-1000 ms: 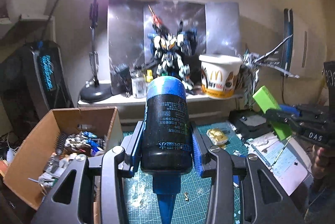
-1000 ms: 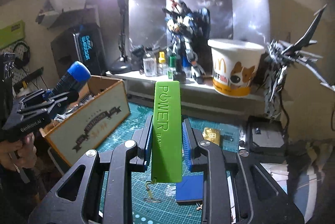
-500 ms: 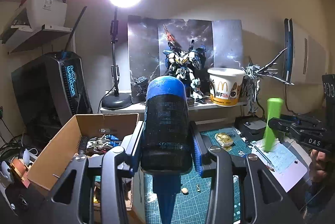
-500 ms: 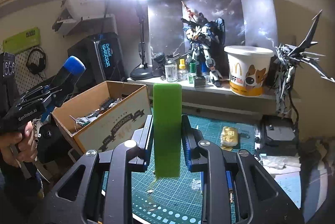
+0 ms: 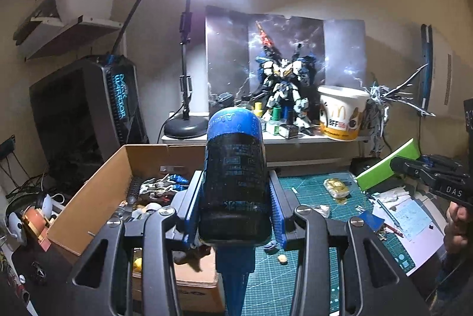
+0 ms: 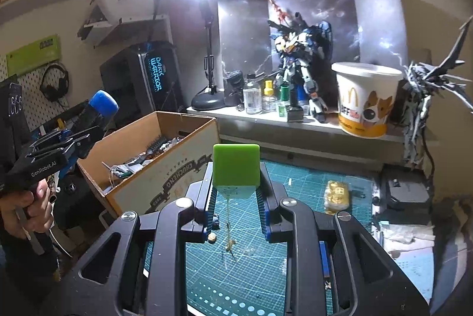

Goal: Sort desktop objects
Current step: 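Lift the bottle and power bank and carry both toward the box, then lower the bottle and power bank into the cardboard box, then open both tools to release the bottle and power bank into the box, then move both open tools out of the box back over the cutting mat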

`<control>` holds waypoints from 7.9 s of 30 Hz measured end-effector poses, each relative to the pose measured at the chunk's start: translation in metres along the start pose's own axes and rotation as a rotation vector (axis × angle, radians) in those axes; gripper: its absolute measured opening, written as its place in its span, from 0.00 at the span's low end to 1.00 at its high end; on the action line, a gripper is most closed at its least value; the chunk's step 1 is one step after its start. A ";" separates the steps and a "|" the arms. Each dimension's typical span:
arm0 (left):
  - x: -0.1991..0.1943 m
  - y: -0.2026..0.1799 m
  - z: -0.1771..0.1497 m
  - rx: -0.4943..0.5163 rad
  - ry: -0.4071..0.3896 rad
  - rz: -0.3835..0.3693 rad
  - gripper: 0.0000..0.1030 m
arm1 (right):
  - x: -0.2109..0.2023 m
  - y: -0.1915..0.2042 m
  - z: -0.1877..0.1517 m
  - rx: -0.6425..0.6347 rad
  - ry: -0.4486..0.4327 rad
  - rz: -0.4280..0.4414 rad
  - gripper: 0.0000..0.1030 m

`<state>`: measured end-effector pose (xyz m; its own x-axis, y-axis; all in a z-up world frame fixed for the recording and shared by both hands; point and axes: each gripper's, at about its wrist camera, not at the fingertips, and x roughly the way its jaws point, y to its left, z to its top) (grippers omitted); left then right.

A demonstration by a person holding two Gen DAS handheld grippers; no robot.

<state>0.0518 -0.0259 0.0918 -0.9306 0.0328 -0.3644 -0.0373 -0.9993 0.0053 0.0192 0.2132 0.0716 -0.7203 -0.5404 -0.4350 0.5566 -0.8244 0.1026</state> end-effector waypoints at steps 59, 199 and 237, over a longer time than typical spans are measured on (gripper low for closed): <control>-0.086 0.135 -0.033 -0.166 0.015 0.412 0.39 | 0.076 0.186 0.043 -0.245 -0.040 0.473 0.23; 0.147 -0.121 -0.086 0.157 0.366 -0.307 0.84 | 0.059 -0.154 -0.109 0.108 0.329 -0.242 1.00; 0.196 -0.124 -0.123 0.092 0.534 -0.352 0.84 | 0.091 -0.196 -0.148 0.287 0.441 -0.008 0.88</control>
<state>-0.0809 0.1025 -0.0949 -0.5489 0.3207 -0.7720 -0.3606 -0.9240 -0.1274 -0.0944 0.3506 -0.1207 -0.4466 -0.4625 -0.7659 0.3711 -0.8747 0.3118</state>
